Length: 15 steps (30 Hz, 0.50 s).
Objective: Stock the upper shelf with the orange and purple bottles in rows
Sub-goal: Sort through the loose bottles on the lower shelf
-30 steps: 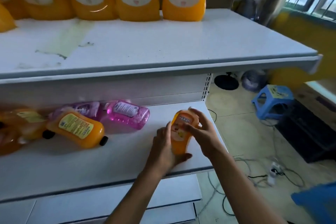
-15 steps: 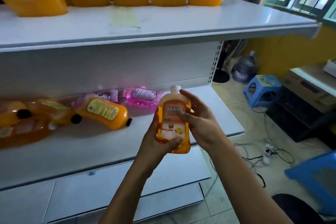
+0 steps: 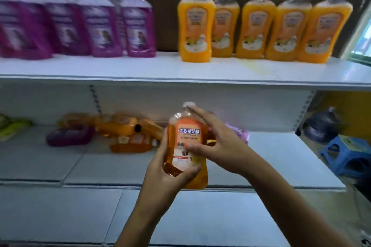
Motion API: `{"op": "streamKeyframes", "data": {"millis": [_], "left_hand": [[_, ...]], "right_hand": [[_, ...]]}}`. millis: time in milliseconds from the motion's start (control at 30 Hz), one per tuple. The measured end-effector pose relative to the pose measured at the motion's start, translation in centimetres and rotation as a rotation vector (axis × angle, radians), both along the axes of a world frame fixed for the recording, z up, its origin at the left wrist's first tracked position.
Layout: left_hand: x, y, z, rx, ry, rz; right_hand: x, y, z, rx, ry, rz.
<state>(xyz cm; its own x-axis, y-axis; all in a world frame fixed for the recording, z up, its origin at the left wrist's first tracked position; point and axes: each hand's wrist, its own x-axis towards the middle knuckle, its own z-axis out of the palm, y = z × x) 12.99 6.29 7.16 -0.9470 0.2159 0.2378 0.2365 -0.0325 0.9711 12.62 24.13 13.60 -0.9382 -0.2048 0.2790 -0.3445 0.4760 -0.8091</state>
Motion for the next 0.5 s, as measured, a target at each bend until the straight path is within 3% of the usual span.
{"op": "streamKeyframes", "data": {"millis": [233, 500], "left_hand": [[0.7, -10.3, 4.2, 0.002, 0.231, 0.129], [2.4, -19.5, 5.9, 0.001, 0.298, 0.381]], "right_hand": [[-1.0, -10.7, 6.1, 0.161, 0.229, 0.263], [-1.5, -21.1, 8.9, 0.271, 0.492, 0.402]]}}
